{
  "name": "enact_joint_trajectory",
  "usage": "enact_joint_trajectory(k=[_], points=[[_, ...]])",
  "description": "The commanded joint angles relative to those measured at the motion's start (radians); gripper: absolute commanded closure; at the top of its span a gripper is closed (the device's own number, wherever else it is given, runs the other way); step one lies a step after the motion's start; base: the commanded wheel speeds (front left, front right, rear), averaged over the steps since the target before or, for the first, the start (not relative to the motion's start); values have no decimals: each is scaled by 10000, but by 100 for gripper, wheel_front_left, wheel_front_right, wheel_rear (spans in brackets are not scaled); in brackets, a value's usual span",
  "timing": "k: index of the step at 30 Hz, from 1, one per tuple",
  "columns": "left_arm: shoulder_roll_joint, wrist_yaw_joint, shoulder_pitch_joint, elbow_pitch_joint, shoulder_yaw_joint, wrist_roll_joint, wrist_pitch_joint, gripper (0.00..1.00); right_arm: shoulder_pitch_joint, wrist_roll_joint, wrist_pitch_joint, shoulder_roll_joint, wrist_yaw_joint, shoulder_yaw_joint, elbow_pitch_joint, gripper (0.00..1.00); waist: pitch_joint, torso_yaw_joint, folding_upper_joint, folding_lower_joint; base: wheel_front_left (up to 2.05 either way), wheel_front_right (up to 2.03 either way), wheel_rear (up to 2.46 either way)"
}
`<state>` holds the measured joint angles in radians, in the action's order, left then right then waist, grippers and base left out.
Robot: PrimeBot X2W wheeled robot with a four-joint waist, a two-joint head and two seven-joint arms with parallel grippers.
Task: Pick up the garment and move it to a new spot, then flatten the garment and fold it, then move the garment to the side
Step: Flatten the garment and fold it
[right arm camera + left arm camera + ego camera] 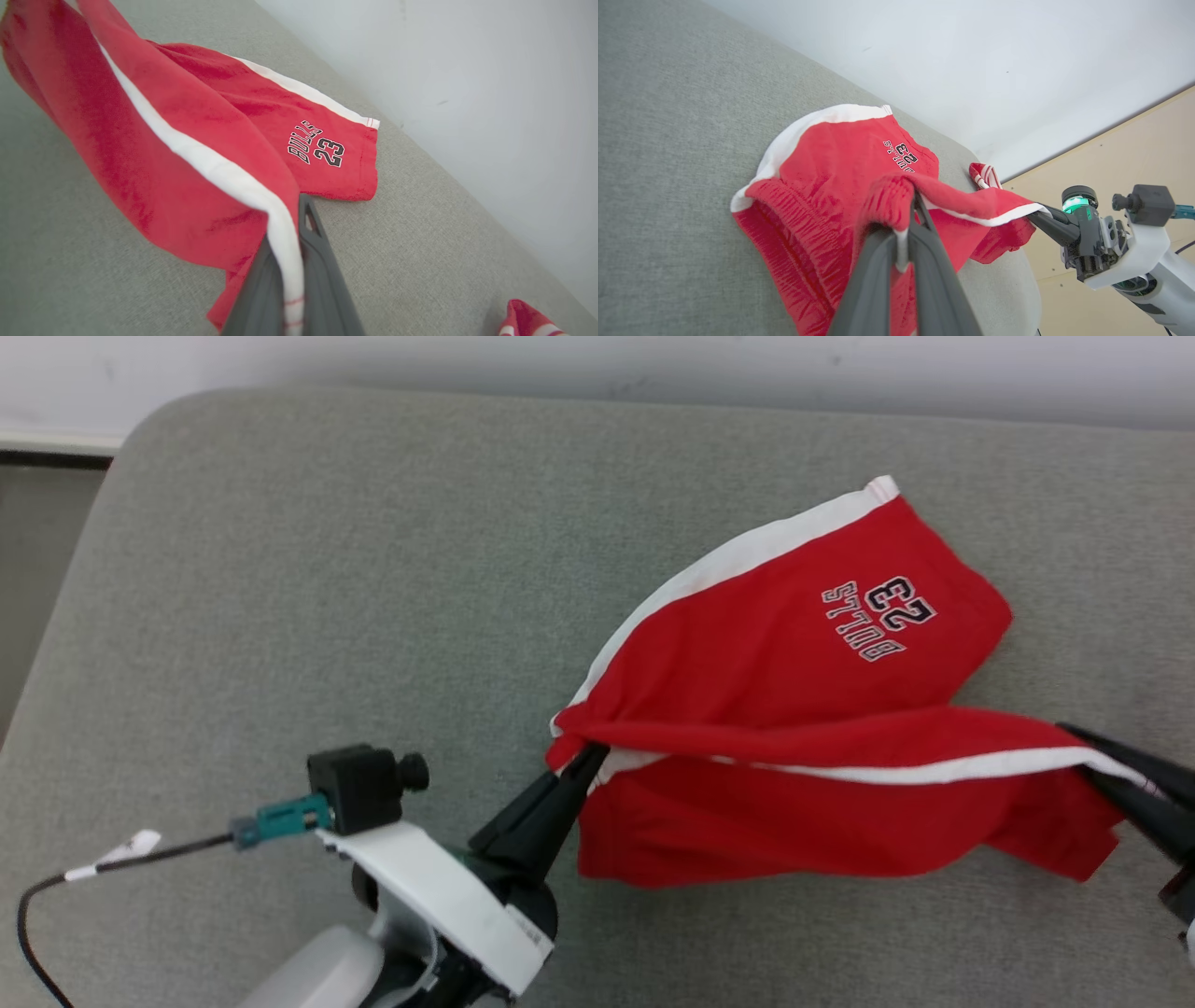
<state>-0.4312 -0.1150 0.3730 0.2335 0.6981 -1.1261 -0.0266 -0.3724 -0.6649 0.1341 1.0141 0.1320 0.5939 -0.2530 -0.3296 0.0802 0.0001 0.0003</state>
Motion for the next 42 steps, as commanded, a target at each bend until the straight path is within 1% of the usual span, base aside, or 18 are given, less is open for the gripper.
enact_joint_trajectory(k=[1, 2, 6, 10, 14, 18, 19, 23, 26, 27, 28, 29, 33, 37, 39, 40, 42], points=[[108, -52, 412, -168, -55, 114, 60, 100, -778, -10, 177, 301, -29, 364, 124, 100, -783, 702, -1, -3, 0, 0, 0], [273, -30, 653, -266, -35, 116, 121, 100, -1260, -100, 292, 409, -29, 591, 237, 100, -934, 816, -1, -3, 0, 0, 0], [841, 47, 1544, -768, -41, 22, 267, 100, -3111, -530, 631, 440, -29, 1490, 823, 100, -1464, 1236, -1, -3, 0, 0, 0], [1427, 27, 2329, -1445, -72, 162, 174, 100, -4825, -746, 793, 239, -29, 2306, 1595, 100, -1988, 1545, -1, -3, 0, 0, 0], [1935, 67, 2913, -1974, -82, 267, -3, 100, -6281, -862, 686, -40, -29, 3042, 2494, 100, -2434, 1741, -1, -3, 0, 0, 0], [2234, 2, 3259, -2475, -150, 482, -346, 100, -7347, -1006, 534, -250, -29, 3906, 3251, 100, -2648, 1900, -1, -3, 0, 0, 0], [2234, 2, 3259, -2475, -150, 482, -346, 100, -7347, -1006, 534, -250, -29, 3906, 3251, 100, -2648, 1900, -1, -3, 0, 0, 0], [2435, -93, 3368, -2798, -195, 757, -771, 100, -8092, -1107, 85, -245, -29, 4553, 3869, 100, -2682, 2030, -1, -3, 0, 0, 0], [2524, 6, 3315, -2916, -112, 706, -821, 100, -8450, -1200, -211, -267, -29, 5034, 4220, 100, -2673, 2095, -1, -3, 0, 0, 0], [2549, 53, 3286, -2944, -55, 667, -768, 100, -8571, -1236, -274, -283, -29, 5197, 4306, 78, -2666, 2106, -1, -3, 0, 0, 0], [2570, 98, 3272, -2960, -1, 646, -739, 100, -8666, -1318, -356, -302, -29, 5318, 4408, 51, -2664, 2111, -1, -3, 0, 0, 0], [2594, 128, 3247, -2979, 25, 618, -737, 100, -8727, -1428, -430, -331, -29, 5422, 4524, 0, -2655, 2108, -1, -3, 0, 0, 0], [2572, 123, 3114, -3104, 108, 614, -672, 100, -8980, -1460, -867, -467, -29, 5669, 5046, 0, -2523, 2048, -1, -3, 0, 0, 0], [2447, 33, 2851, -3179, 144, 583, -695, 100, -8799, -1833, -1176, -630, -29, 5744, 5528, 0, -2213, 1926, -1, -3, 0, 0, 0], [2316, -10, 2706, -3153, 204, 695, -692, 55, -8643, -2113, -1205, -642, -28, 5730, 5704, 0, -2023, 1847, -1, -3, 0, 0, 0], [2259, -59, 2616, -3132, 239, 747, -695, 0, -8542, -2378, -1230, -662, -29, 5637, 5809, 0, -1922, 1807, -1, -3, 0, 0, 0], [2048, -191, 2480, -3081, 316, 938, -712, 0, -8349, -2888, -1258, -734, -29, 5367, 6032, 0, -1726, 1736, -1, -3, 0, 0, 0]])
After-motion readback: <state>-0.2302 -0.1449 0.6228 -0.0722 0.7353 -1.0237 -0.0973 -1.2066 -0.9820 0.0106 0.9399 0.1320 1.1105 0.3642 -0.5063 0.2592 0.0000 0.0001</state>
